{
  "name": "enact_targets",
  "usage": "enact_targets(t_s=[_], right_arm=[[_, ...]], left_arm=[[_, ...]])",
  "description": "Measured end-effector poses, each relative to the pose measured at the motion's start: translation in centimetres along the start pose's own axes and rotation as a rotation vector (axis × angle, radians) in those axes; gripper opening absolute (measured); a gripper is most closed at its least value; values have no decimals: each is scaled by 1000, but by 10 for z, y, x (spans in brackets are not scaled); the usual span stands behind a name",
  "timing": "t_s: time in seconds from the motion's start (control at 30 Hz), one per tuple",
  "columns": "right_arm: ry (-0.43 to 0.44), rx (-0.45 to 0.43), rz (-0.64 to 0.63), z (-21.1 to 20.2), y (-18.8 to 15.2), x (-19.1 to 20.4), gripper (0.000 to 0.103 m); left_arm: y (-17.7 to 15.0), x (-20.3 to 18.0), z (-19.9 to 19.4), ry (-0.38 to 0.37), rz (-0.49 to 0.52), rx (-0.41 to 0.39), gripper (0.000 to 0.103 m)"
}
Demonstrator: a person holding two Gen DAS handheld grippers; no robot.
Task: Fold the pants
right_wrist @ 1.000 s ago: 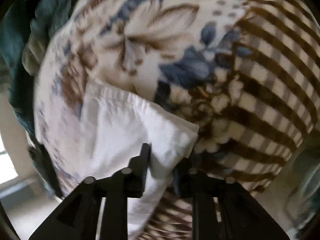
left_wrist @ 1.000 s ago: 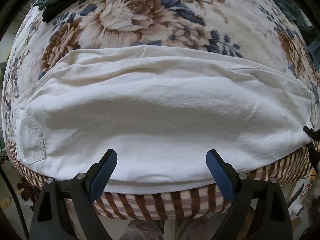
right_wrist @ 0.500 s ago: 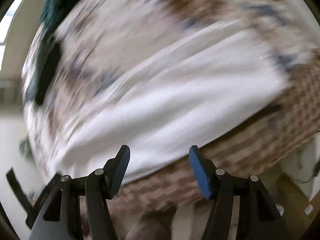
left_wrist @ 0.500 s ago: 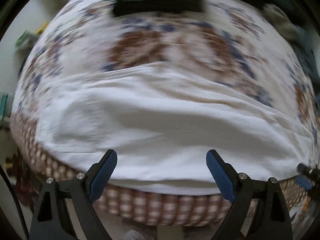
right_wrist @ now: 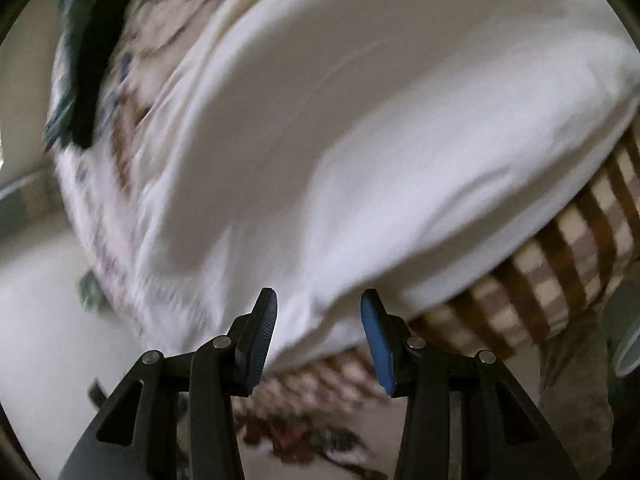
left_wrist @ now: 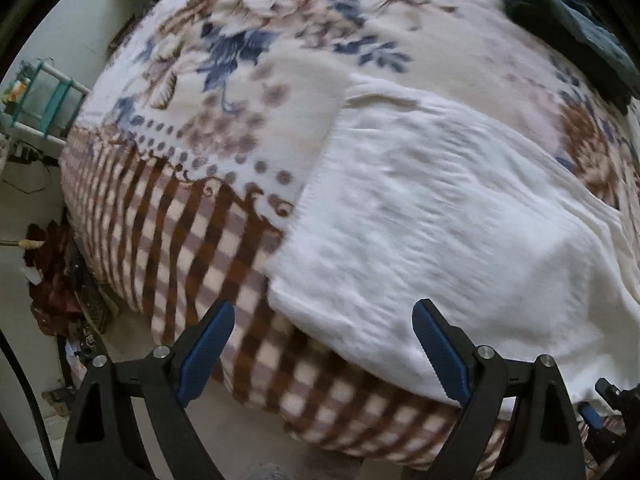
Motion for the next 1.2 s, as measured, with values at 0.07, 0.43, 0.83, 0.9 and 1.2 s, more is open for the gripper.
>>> enact_targets(t_s=[0.07, 0.43, 0.83, 0.9, 1.2], right_arm=[[-15, -50, 63, 9, 3, -8, 12], [-148, -55, -39, -6, -35, -27, 20], [-251, -142, 38, -29, -12, -60, 39], [-208, -112, 115, -34, -8, -74, 40], [-227, -154, -426, -88, 16, 63, 47]], left_arm=[[4, 6, 11, -14, -3, 17, 91], [1, 22, 27, -76, -3, 53, 91], [4, -14, 7, -11, 83, -33, 91], [3, -28, -7, -12, 116, -61, 91], [16, -112, -56, 1, 279, -191, 91]])
Point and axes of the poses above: each gripper's, at about its wrist camera, not at the fingertips, and z roughly the way its jaws point, x to its left, y to its top, the point moved 2 cm from there along z, roughly the way its jaws point, and after that the axes turned 3 degrees about -x, right-handed, at the moved point
